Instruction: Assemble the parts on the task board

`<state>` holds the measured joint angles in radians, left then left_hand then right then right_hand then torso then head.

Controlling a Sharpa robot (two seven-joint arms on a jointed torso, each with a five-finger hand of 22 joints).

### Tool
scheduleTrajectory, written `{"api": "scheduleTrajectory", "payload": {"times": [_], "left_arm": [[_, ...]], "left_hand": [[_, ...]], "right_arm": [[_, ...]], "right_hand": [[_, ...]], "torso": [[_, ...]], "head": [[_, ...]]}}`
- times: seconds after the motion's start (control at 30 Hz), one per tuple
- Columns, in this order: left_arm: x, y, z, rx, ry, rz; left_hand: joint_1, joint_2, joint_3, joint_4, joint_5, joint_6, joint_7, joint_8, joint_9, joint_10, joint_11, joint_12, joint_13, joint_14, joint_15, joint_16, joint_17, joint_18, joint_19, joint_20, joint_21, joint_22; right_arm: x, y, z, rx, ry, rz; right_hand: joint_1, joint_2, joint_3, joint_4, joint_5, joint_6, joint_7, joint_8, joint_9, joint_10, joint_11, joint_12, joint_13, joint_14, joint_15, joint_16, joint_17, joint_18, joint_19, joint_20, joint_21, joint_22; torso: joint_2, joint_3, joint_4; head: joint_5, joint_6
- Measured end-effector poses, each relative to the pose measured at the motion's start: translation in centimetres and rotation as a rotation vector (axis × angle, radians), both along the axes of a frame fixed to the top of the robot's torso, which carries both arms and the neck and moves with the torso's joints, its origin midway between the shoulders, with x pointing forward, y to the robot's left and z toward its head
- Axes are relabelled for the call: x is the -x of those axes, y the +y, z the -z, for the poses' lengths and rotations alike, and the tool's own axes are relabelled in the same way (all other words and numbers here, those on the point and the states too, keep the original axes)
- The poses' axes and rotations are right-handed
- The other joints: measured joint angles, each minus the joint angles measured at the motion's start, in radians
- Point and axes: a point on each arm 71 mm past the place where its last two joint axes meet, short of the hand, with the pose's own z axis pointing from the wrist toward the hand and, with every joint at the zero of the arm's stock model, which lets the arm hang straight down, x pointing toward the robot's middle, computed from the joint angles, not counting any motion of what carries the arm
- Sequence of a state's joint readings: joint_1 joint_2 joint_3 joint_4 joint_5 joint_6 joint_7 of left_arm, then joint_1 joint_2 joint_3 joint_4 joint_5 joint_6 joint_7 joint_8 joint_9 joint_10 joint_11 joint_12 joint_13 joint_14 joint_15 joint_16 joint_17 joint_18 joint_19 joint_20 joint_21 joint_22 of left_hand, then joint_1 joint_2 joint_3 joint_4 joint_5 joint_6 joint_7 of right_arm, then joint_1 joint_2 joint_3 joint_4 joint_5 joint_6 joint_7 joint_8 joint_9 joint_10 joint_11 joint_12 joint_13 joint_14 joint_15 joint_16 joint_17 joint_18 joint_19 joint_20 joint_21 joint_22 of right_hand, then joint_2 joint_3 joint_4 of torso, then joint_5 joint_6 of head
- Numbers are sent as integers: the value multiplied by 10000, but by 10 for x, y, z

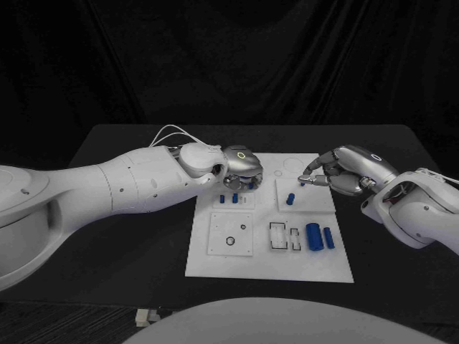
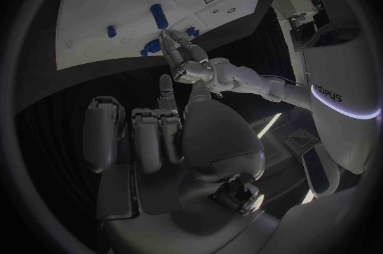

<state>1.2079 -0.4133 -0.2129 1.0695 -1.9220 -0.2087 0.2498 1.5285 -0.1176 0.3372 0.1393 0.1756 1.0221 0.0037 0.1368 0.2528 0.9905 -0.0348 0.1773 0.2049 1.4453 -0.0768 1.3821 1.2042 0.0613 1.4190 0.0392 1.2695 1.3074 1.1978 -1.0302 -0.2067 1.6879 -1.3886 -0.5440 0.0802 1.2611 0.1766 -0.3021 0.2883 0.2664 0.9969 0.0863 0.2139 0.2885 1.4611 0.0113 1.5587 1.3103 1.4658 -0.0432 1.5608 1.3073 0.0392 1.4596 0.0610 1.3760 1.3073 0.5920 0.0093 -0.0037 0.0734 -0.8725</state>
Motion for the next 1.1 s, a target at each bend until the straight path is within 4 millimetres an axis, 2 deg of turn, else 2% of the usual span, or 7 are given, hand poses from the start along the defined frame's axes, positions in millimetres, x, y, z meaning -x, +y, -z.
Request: {"api": "scheduleTrajectory", "payload": {"times": [0.27,0.7,0.83,1.0,1.1], "left_arm": [[0,1,1,98,-62,33],[12,12,-3,599,-264,199],[17,19,-17,843,-498,313],[15,27,-47,1003,-975,340],[15,33,-53,955,-1009,265]], "left_hand": [[-66,66,86,-86,-82,240,60,192,82,251,27,3,-50,-36,35,-84,-149,0,0,0,-39,0],[-186,-57,278,-280,-142,591,163,374,209,907,45,67,-155,-35,35,-118,-228,1,0,0,27,-1],[-211,-83,304,-306,-223,607,179,374,212,924,28,61,-183,-35,35,-126,-277,1,0,1,27,-1],[-319,-78,390,-302,-463,532,104,374,209,941,12,-122,-284,-35,34,-269,-481,0,1,0,-124,-1],[-341,-55,401,-290,-489,532,104,317,187,941,12,-123,-303,-35,35,-308,-553,0,-23,25,-155,-1]], "right_arm": [[0,0,1,20,45,-3],[1,-2,2,57,98,25],[1,-2,2,67,117,23],[0,-2,4,89,164,19],[0,-1,5,94,196,0]], "right_hand": [[10,9,-16,17,0,0,0,0,0,-1,1,-35,1,1,2,0,0,0,0,0,-24,4],[9,8,-27,27,0,0,0,0,0,-3,3,-33,1,8,10,0,0,0,0,0,-42,7],[9,7,-27,27,39,0,0,0,-1,-17,17,-28,1,7,12,0,0,1,0,0,-41,7],[8,6,-27,27,39,0,0,0,-1,-17,17,-18,1,-3,-20,0,0,1,0,0,-41,6],[8,6,-27,27,40,0,0,0,-1,-18,17,-16,1,9,-32,0,0,0,0,0,-41,6]], "torso": [[-3,0,0],[-3,0,0],[-4,-1,0],[-9,0,2],[-13,-1,6]], "head": [[13,0],[-19,0],[-21,0],[26,0],[49,0]]}}
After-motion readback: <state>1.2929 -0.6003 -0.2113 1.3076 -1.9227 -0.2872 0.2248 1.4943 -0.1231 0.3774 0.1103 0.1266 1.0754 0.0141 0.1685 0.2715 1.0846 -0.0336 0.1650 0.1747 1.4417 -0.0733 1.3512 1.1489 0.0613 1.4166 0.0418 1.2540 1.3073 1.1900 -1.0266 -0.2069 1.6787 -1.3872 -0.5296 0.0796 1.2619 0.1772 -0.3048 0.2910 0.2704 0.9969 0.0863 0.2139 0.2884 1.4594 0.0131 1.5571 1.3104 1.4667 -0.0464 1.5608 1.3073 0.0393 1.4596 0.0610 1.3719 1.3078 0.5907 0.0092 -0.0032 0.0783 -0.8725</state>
